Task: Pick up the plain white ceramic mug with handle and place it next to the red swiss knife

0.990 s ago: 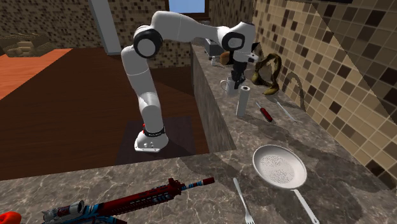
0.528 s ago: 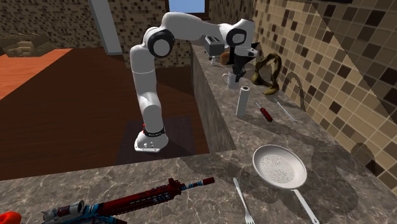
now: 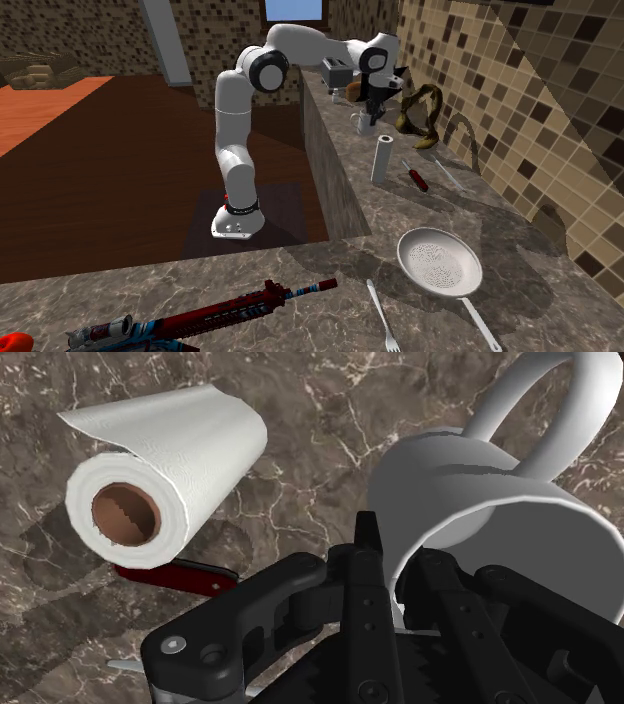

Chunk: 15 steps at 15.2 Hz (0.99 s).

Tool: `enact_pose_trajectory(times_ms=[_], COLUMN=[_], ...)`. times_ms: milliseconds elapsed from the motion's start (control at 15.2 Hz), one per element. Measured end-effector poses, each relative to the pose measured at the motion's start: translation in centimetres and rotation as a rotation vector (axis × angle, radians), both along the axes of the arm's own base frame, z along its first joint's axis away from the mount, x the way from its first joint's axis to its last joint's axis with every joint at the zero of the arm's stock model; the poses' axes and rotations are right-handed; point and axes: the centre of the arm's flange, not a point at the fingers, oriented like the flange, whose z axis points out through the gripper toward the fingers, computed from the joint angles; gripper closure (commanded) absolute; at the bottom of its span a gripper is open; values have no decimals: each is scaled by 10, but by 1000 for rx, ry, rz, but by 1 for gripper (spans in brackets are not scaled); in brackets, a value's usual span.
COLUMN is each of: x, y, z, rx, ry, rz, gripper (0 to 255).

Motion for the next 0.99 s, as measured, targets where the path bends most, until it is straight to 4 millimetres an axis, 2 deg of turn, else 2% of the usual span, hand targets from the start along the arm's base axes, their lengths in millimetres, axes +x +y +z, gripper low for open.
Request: enact_pose_trajectory(times_ms=[990], x=[1], y=[-1], z=[-79], rx=[0], ry=[0], rz=[0], gripper=[255])
